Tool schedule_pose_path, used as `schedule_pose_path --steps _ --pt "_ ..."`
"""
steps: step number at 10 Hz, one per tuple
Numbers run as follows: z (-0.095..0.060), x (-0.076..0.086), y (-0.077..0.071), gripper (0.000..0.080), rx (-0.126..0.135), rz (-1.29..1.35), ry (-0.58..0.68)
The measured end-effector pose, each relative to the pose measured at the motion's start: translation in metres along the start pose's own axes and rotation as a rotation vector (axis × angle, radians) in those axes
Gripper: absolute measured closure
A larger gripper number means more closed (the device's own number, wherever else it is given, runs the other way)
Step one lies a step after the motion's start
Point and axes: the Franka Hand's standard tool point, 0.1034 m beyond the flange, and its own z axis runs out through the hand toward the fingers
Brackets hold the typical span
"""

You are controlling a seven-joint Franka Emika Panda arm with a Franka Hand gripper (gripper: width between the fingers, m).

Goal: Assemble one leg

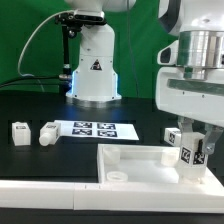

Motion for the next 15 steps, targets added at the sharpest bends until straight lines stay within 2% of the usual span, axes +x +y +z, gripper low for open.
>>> schedule_pose_path --steps 2,4,5,6,7,9,12,14,15 --pt "0.001 0.002 0.0 0.0508 0.044 0.291 -0.039" --pt "0.001 0.0 0.0 0.05 0.053 0.325 -0.048" --pt "0.002 0.0 0.001 0.05 0.053 0.252 -0.043" --pt "0.002 0.001 0.0 0.032 0.056 0.062 -0.032" --pt "0.002 0.004 0.001 0.0189 0.06 -0.133 -0.025" --pt "0.004 0.01 0.003 0.0162 0.059 -0.385 -0.018" --pt "0.004 0.011 0.003 0.0151 0.056 -0.57 -0.006" --pt "0.003 0.01 0.002 0.0151 0.043 -0.87 0.007" --pt "0.003 0.009 0.002 0.0151 0.045 -0.825 0.005"
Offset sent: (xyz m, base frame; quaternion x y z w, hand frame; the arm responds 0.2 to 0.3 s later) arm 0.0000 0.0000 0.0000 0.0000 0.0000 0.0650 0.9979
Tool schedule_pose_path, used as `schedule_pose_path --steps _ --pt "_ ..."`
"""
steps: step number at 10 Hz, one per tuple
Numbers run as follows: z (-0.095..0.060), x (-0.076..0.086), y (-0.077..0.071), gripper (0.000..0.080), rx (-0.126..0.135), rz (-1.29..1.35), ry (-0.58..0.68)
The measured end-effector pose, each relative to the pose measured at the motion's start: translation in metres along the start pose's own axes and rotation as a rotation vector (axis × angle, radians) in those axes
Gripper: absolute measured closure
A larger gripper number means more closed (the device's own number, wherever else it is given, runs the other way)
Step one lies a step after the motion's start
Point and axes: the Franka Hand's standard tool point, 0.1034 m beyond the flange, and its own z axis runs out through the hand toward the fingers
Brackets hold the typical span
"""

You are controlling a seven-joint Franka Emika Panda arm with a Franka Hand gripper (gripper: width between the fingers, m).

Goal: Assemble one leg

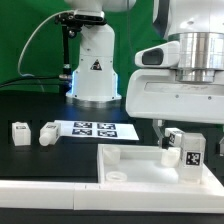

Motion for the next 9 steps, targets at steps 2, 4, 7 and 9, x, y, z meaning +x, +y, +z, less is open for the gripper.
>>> schedule_pose_path --steps 2,4,7,9 --pt "0.0003 0.0 0.0003 0.0273 -0.001 0.034 0.0" --pt "0.0006 -0.0003 0.0003 0.0517 -0.001 0.19 -0.001" --pt "0.0012 -0.0018 0.0003 0.0517 -0.009 0.48 0.002" --pt "0.0017 -0.0025 -0.0007 0.0517 -0.032 0.756 -0.004"
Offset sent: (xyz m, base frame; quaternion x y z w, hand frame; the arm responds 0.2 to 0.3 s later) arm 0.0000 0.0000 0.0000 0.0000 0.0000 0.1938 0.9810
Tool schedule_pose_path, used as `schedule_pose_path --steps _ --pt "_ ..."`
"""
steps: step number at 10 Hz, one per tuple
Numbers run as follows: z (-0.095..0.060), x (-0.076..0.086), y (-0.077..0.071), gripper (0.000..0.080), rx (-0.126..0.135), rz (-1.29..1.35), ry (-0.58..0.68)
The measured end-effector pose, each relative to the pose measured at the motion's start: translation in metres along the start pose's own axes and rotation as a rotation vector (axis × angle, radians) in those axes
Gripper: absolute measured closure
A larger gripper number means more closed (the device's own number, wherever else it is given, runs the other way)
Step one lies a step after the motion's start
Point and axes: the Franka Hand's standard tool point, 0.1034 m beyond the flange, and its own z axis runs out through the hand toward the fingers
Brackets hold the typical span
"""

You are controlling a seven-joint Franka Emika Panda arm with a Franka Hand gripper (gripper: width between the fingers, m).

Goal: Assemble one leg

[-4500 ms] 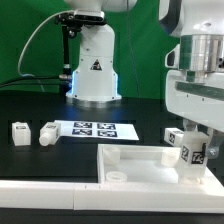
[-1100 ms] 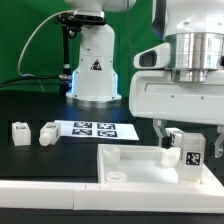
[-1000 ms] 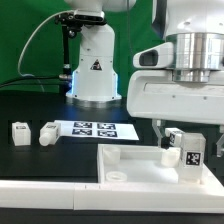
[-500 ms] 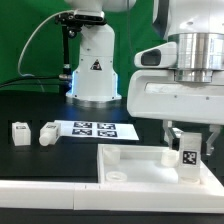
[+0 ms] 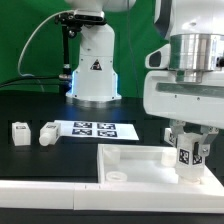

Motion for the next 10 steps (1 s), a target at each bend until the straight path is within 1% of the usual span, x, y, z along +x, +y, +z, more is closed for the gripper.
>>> schedule_pose_path --steps 2,3,4,5,6,7,8,9,10 --pt "0.0009 -0.0018 -0.0009 0.0515 -0.013 0.419 -0.028" --pt "0.0013 -0.0031 -0.0018 0.0515 -0.011 0.558 -0.034" --pt "0.0013 -0.0029 -0.0017 0.0515 -0.011 0.552 -0.034" --pt "0.0015 -0.0031 -0.0016 0.0515 -0.011 0.522 -0.034" --pt "0.0014 -0.0038 -0.0004 0.0413 -0.019 0.451 -0.033" --pt "0.0004 -0.0064 0.0011 0.0274 -0.039 0.295 -0.04" --pt "-0.0019 -0.0033 -0.003 0.0189 -0.012 0.048 -0.036" --pt "-0.0031 -0.0022 -0.003 0.0189 -0.003 -0.154 -0.036" --pt "-0.0034 -0.0022 -0.0024 0.0158 -0.004 -0.296 -0.04"
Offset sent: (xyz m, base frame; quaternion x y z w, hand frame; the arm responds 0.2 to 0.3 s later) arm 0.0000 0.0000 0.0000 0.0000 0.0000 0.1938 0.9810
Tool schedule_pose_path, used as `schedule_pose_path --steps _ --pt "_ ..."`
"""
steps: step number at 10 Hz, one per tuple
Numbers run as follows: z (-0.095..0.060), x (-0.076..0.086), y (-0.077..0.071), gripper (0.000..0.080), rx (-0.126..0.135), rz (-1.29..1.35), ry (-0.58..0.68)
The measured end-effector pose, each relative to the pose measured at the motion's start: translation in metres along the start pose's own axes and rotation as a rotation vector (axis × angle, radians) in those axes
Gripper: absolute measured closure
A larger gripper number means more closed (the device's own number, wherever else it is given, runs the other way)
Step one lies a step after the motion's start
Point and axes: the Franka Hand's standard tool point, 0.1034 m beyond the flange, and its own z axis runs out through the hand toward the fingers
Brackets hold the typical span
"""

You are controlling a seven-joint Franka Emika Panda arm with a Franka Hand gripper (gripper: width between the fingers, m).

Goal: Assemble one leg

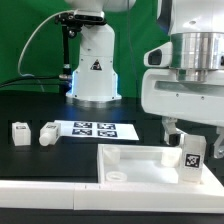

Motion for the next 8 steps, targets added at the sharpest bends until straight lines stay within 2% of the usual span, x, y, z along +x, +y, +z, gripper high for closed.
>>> schedule_pose_path --steps 3,5,6,8 --pt "0.0008 0.0014 0.0012 0.0151 -0.004 -0.137 0.004" --pt "-0.0015 0.0028 0.0 0.0151 -0.05 -0.487 0.029" --pt "-0.0029 0.0063 -0.0011 0.0151 -0.054 -0.669 0.037" --pt "-0.0022 0.0055 -0.0019 0.0173 -0.05 -0.674 0.042"
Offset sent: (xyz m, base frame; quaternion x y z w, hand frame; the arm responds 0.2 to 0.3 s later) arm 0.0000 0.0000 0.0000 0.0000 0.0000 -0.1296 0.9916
